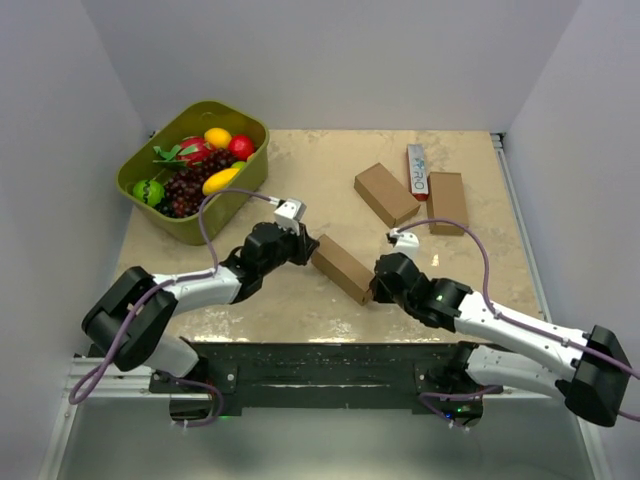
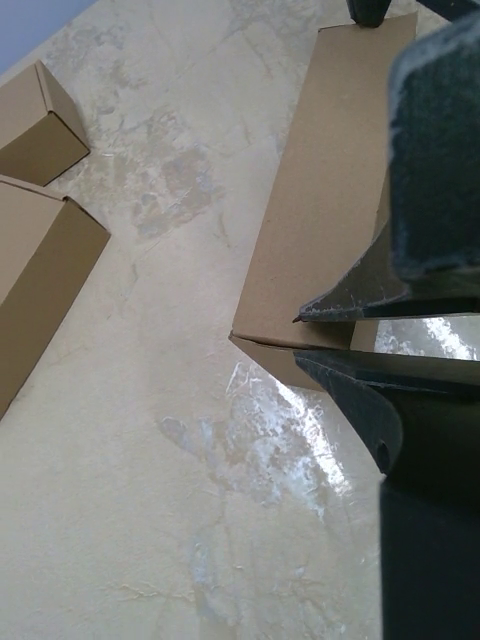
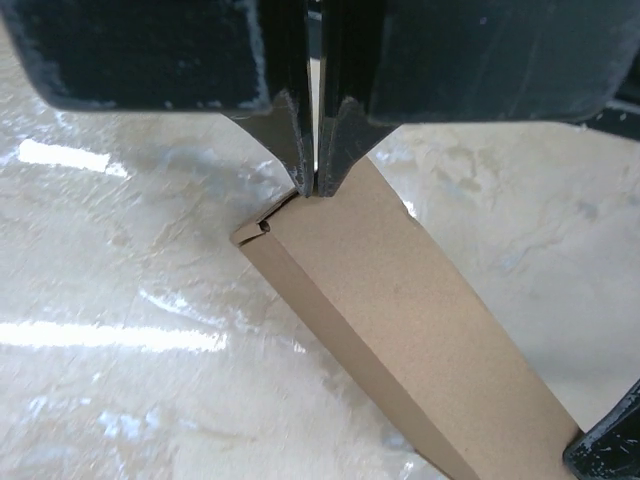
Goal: Fold the paper box
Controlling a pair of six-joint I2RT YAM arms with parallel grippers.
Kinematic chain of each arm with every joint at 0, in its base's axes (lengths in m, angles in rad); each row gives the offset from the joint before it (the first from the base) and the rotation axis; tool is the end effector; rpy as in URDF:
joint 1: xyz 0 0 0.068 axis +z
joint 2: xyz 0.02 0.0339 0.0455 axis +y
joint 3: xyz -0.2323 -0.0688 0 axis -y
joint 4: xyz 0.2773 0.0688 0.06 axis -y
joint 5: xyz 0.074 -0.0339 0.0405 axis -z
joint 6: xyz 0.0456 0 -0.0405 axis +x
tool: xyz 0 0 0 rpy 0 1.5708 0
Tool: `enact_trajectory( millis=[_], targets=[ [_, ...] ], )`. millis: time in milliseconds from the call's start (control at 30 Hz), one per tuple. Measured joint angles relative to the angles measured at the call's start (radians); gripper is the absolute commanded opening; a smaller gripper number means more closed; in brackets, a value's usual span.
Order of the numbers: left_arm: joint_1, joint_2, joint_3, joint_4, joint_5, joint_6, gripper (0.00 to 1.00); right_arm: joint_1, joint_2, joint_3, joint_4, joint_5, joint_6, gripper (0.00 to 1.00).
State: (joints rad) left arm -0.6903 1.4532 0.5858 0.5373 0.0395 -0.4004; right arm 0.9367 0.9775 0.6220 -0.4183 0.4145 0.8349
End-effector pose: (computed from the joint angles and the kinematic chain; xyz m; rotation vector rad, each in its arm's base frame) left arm 0.2541 -0.2121 0.1328 0.3132 1.9525 -0.7662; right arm 0.1651 0.1935 0.1849 0.0862 2.3028 0.4431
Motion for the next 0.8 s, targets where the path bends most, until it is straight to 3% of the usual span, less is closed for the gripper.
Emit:
enact_trajectory(
  millis=[200,400,433,467,533,567,667,700,800],
  targets=[
    [0.010,-0.017,-0.057,0.073,0.018,0.026,0.14,0.032,0.060,0.049,0.031,0.042,-0.081,0.00],
    [0.000,-0.180,-0.246,0.154,0.051,0.011,0.15,0.163,0.108,0.146,0.062,0.048,-0.091,0.03],
    [0.000,-0.219,-0.281,0.150,0.050,0.006,0.16,0.188,0.114,0.159,0.062,0.048,-0.090,0.06],
    [0.000,-0.258,-0.314,0.139,0.045,-0.001,0.17,0.212,0.118,0.171,0.062,0.048,-0.088,0.16],
    [0.000,-0.312,-0.355,0.102,0.036,-0.006,0.28,0.238,0.120,0.185,0.060,0.044,-0.085,0.32],
    [0.000,-0.335,-0.370,0.077,0.032,-0.009,0.33,0.246,0.120,0.191,0.061,0.037,-0.089,0.48],
    [0.000,-0.395,-0.387,-0.003,0.020,-0.016,0.50,0.249,0.119,0.195,0.076,0.017,-0.113,0.71],
    [0.000,-0.417,-0.386,-0.034,0.012,-0.023,0.60,0.249,0.122,0.195,0.081,0.006,-0.134,0.72],
    [0.000,-0.494,-0.368,-0.148,-0.020,-0.030,0.78,0.248,0.153,0.199,0.095,-0.034,-0.206,0.76]
  ],
)
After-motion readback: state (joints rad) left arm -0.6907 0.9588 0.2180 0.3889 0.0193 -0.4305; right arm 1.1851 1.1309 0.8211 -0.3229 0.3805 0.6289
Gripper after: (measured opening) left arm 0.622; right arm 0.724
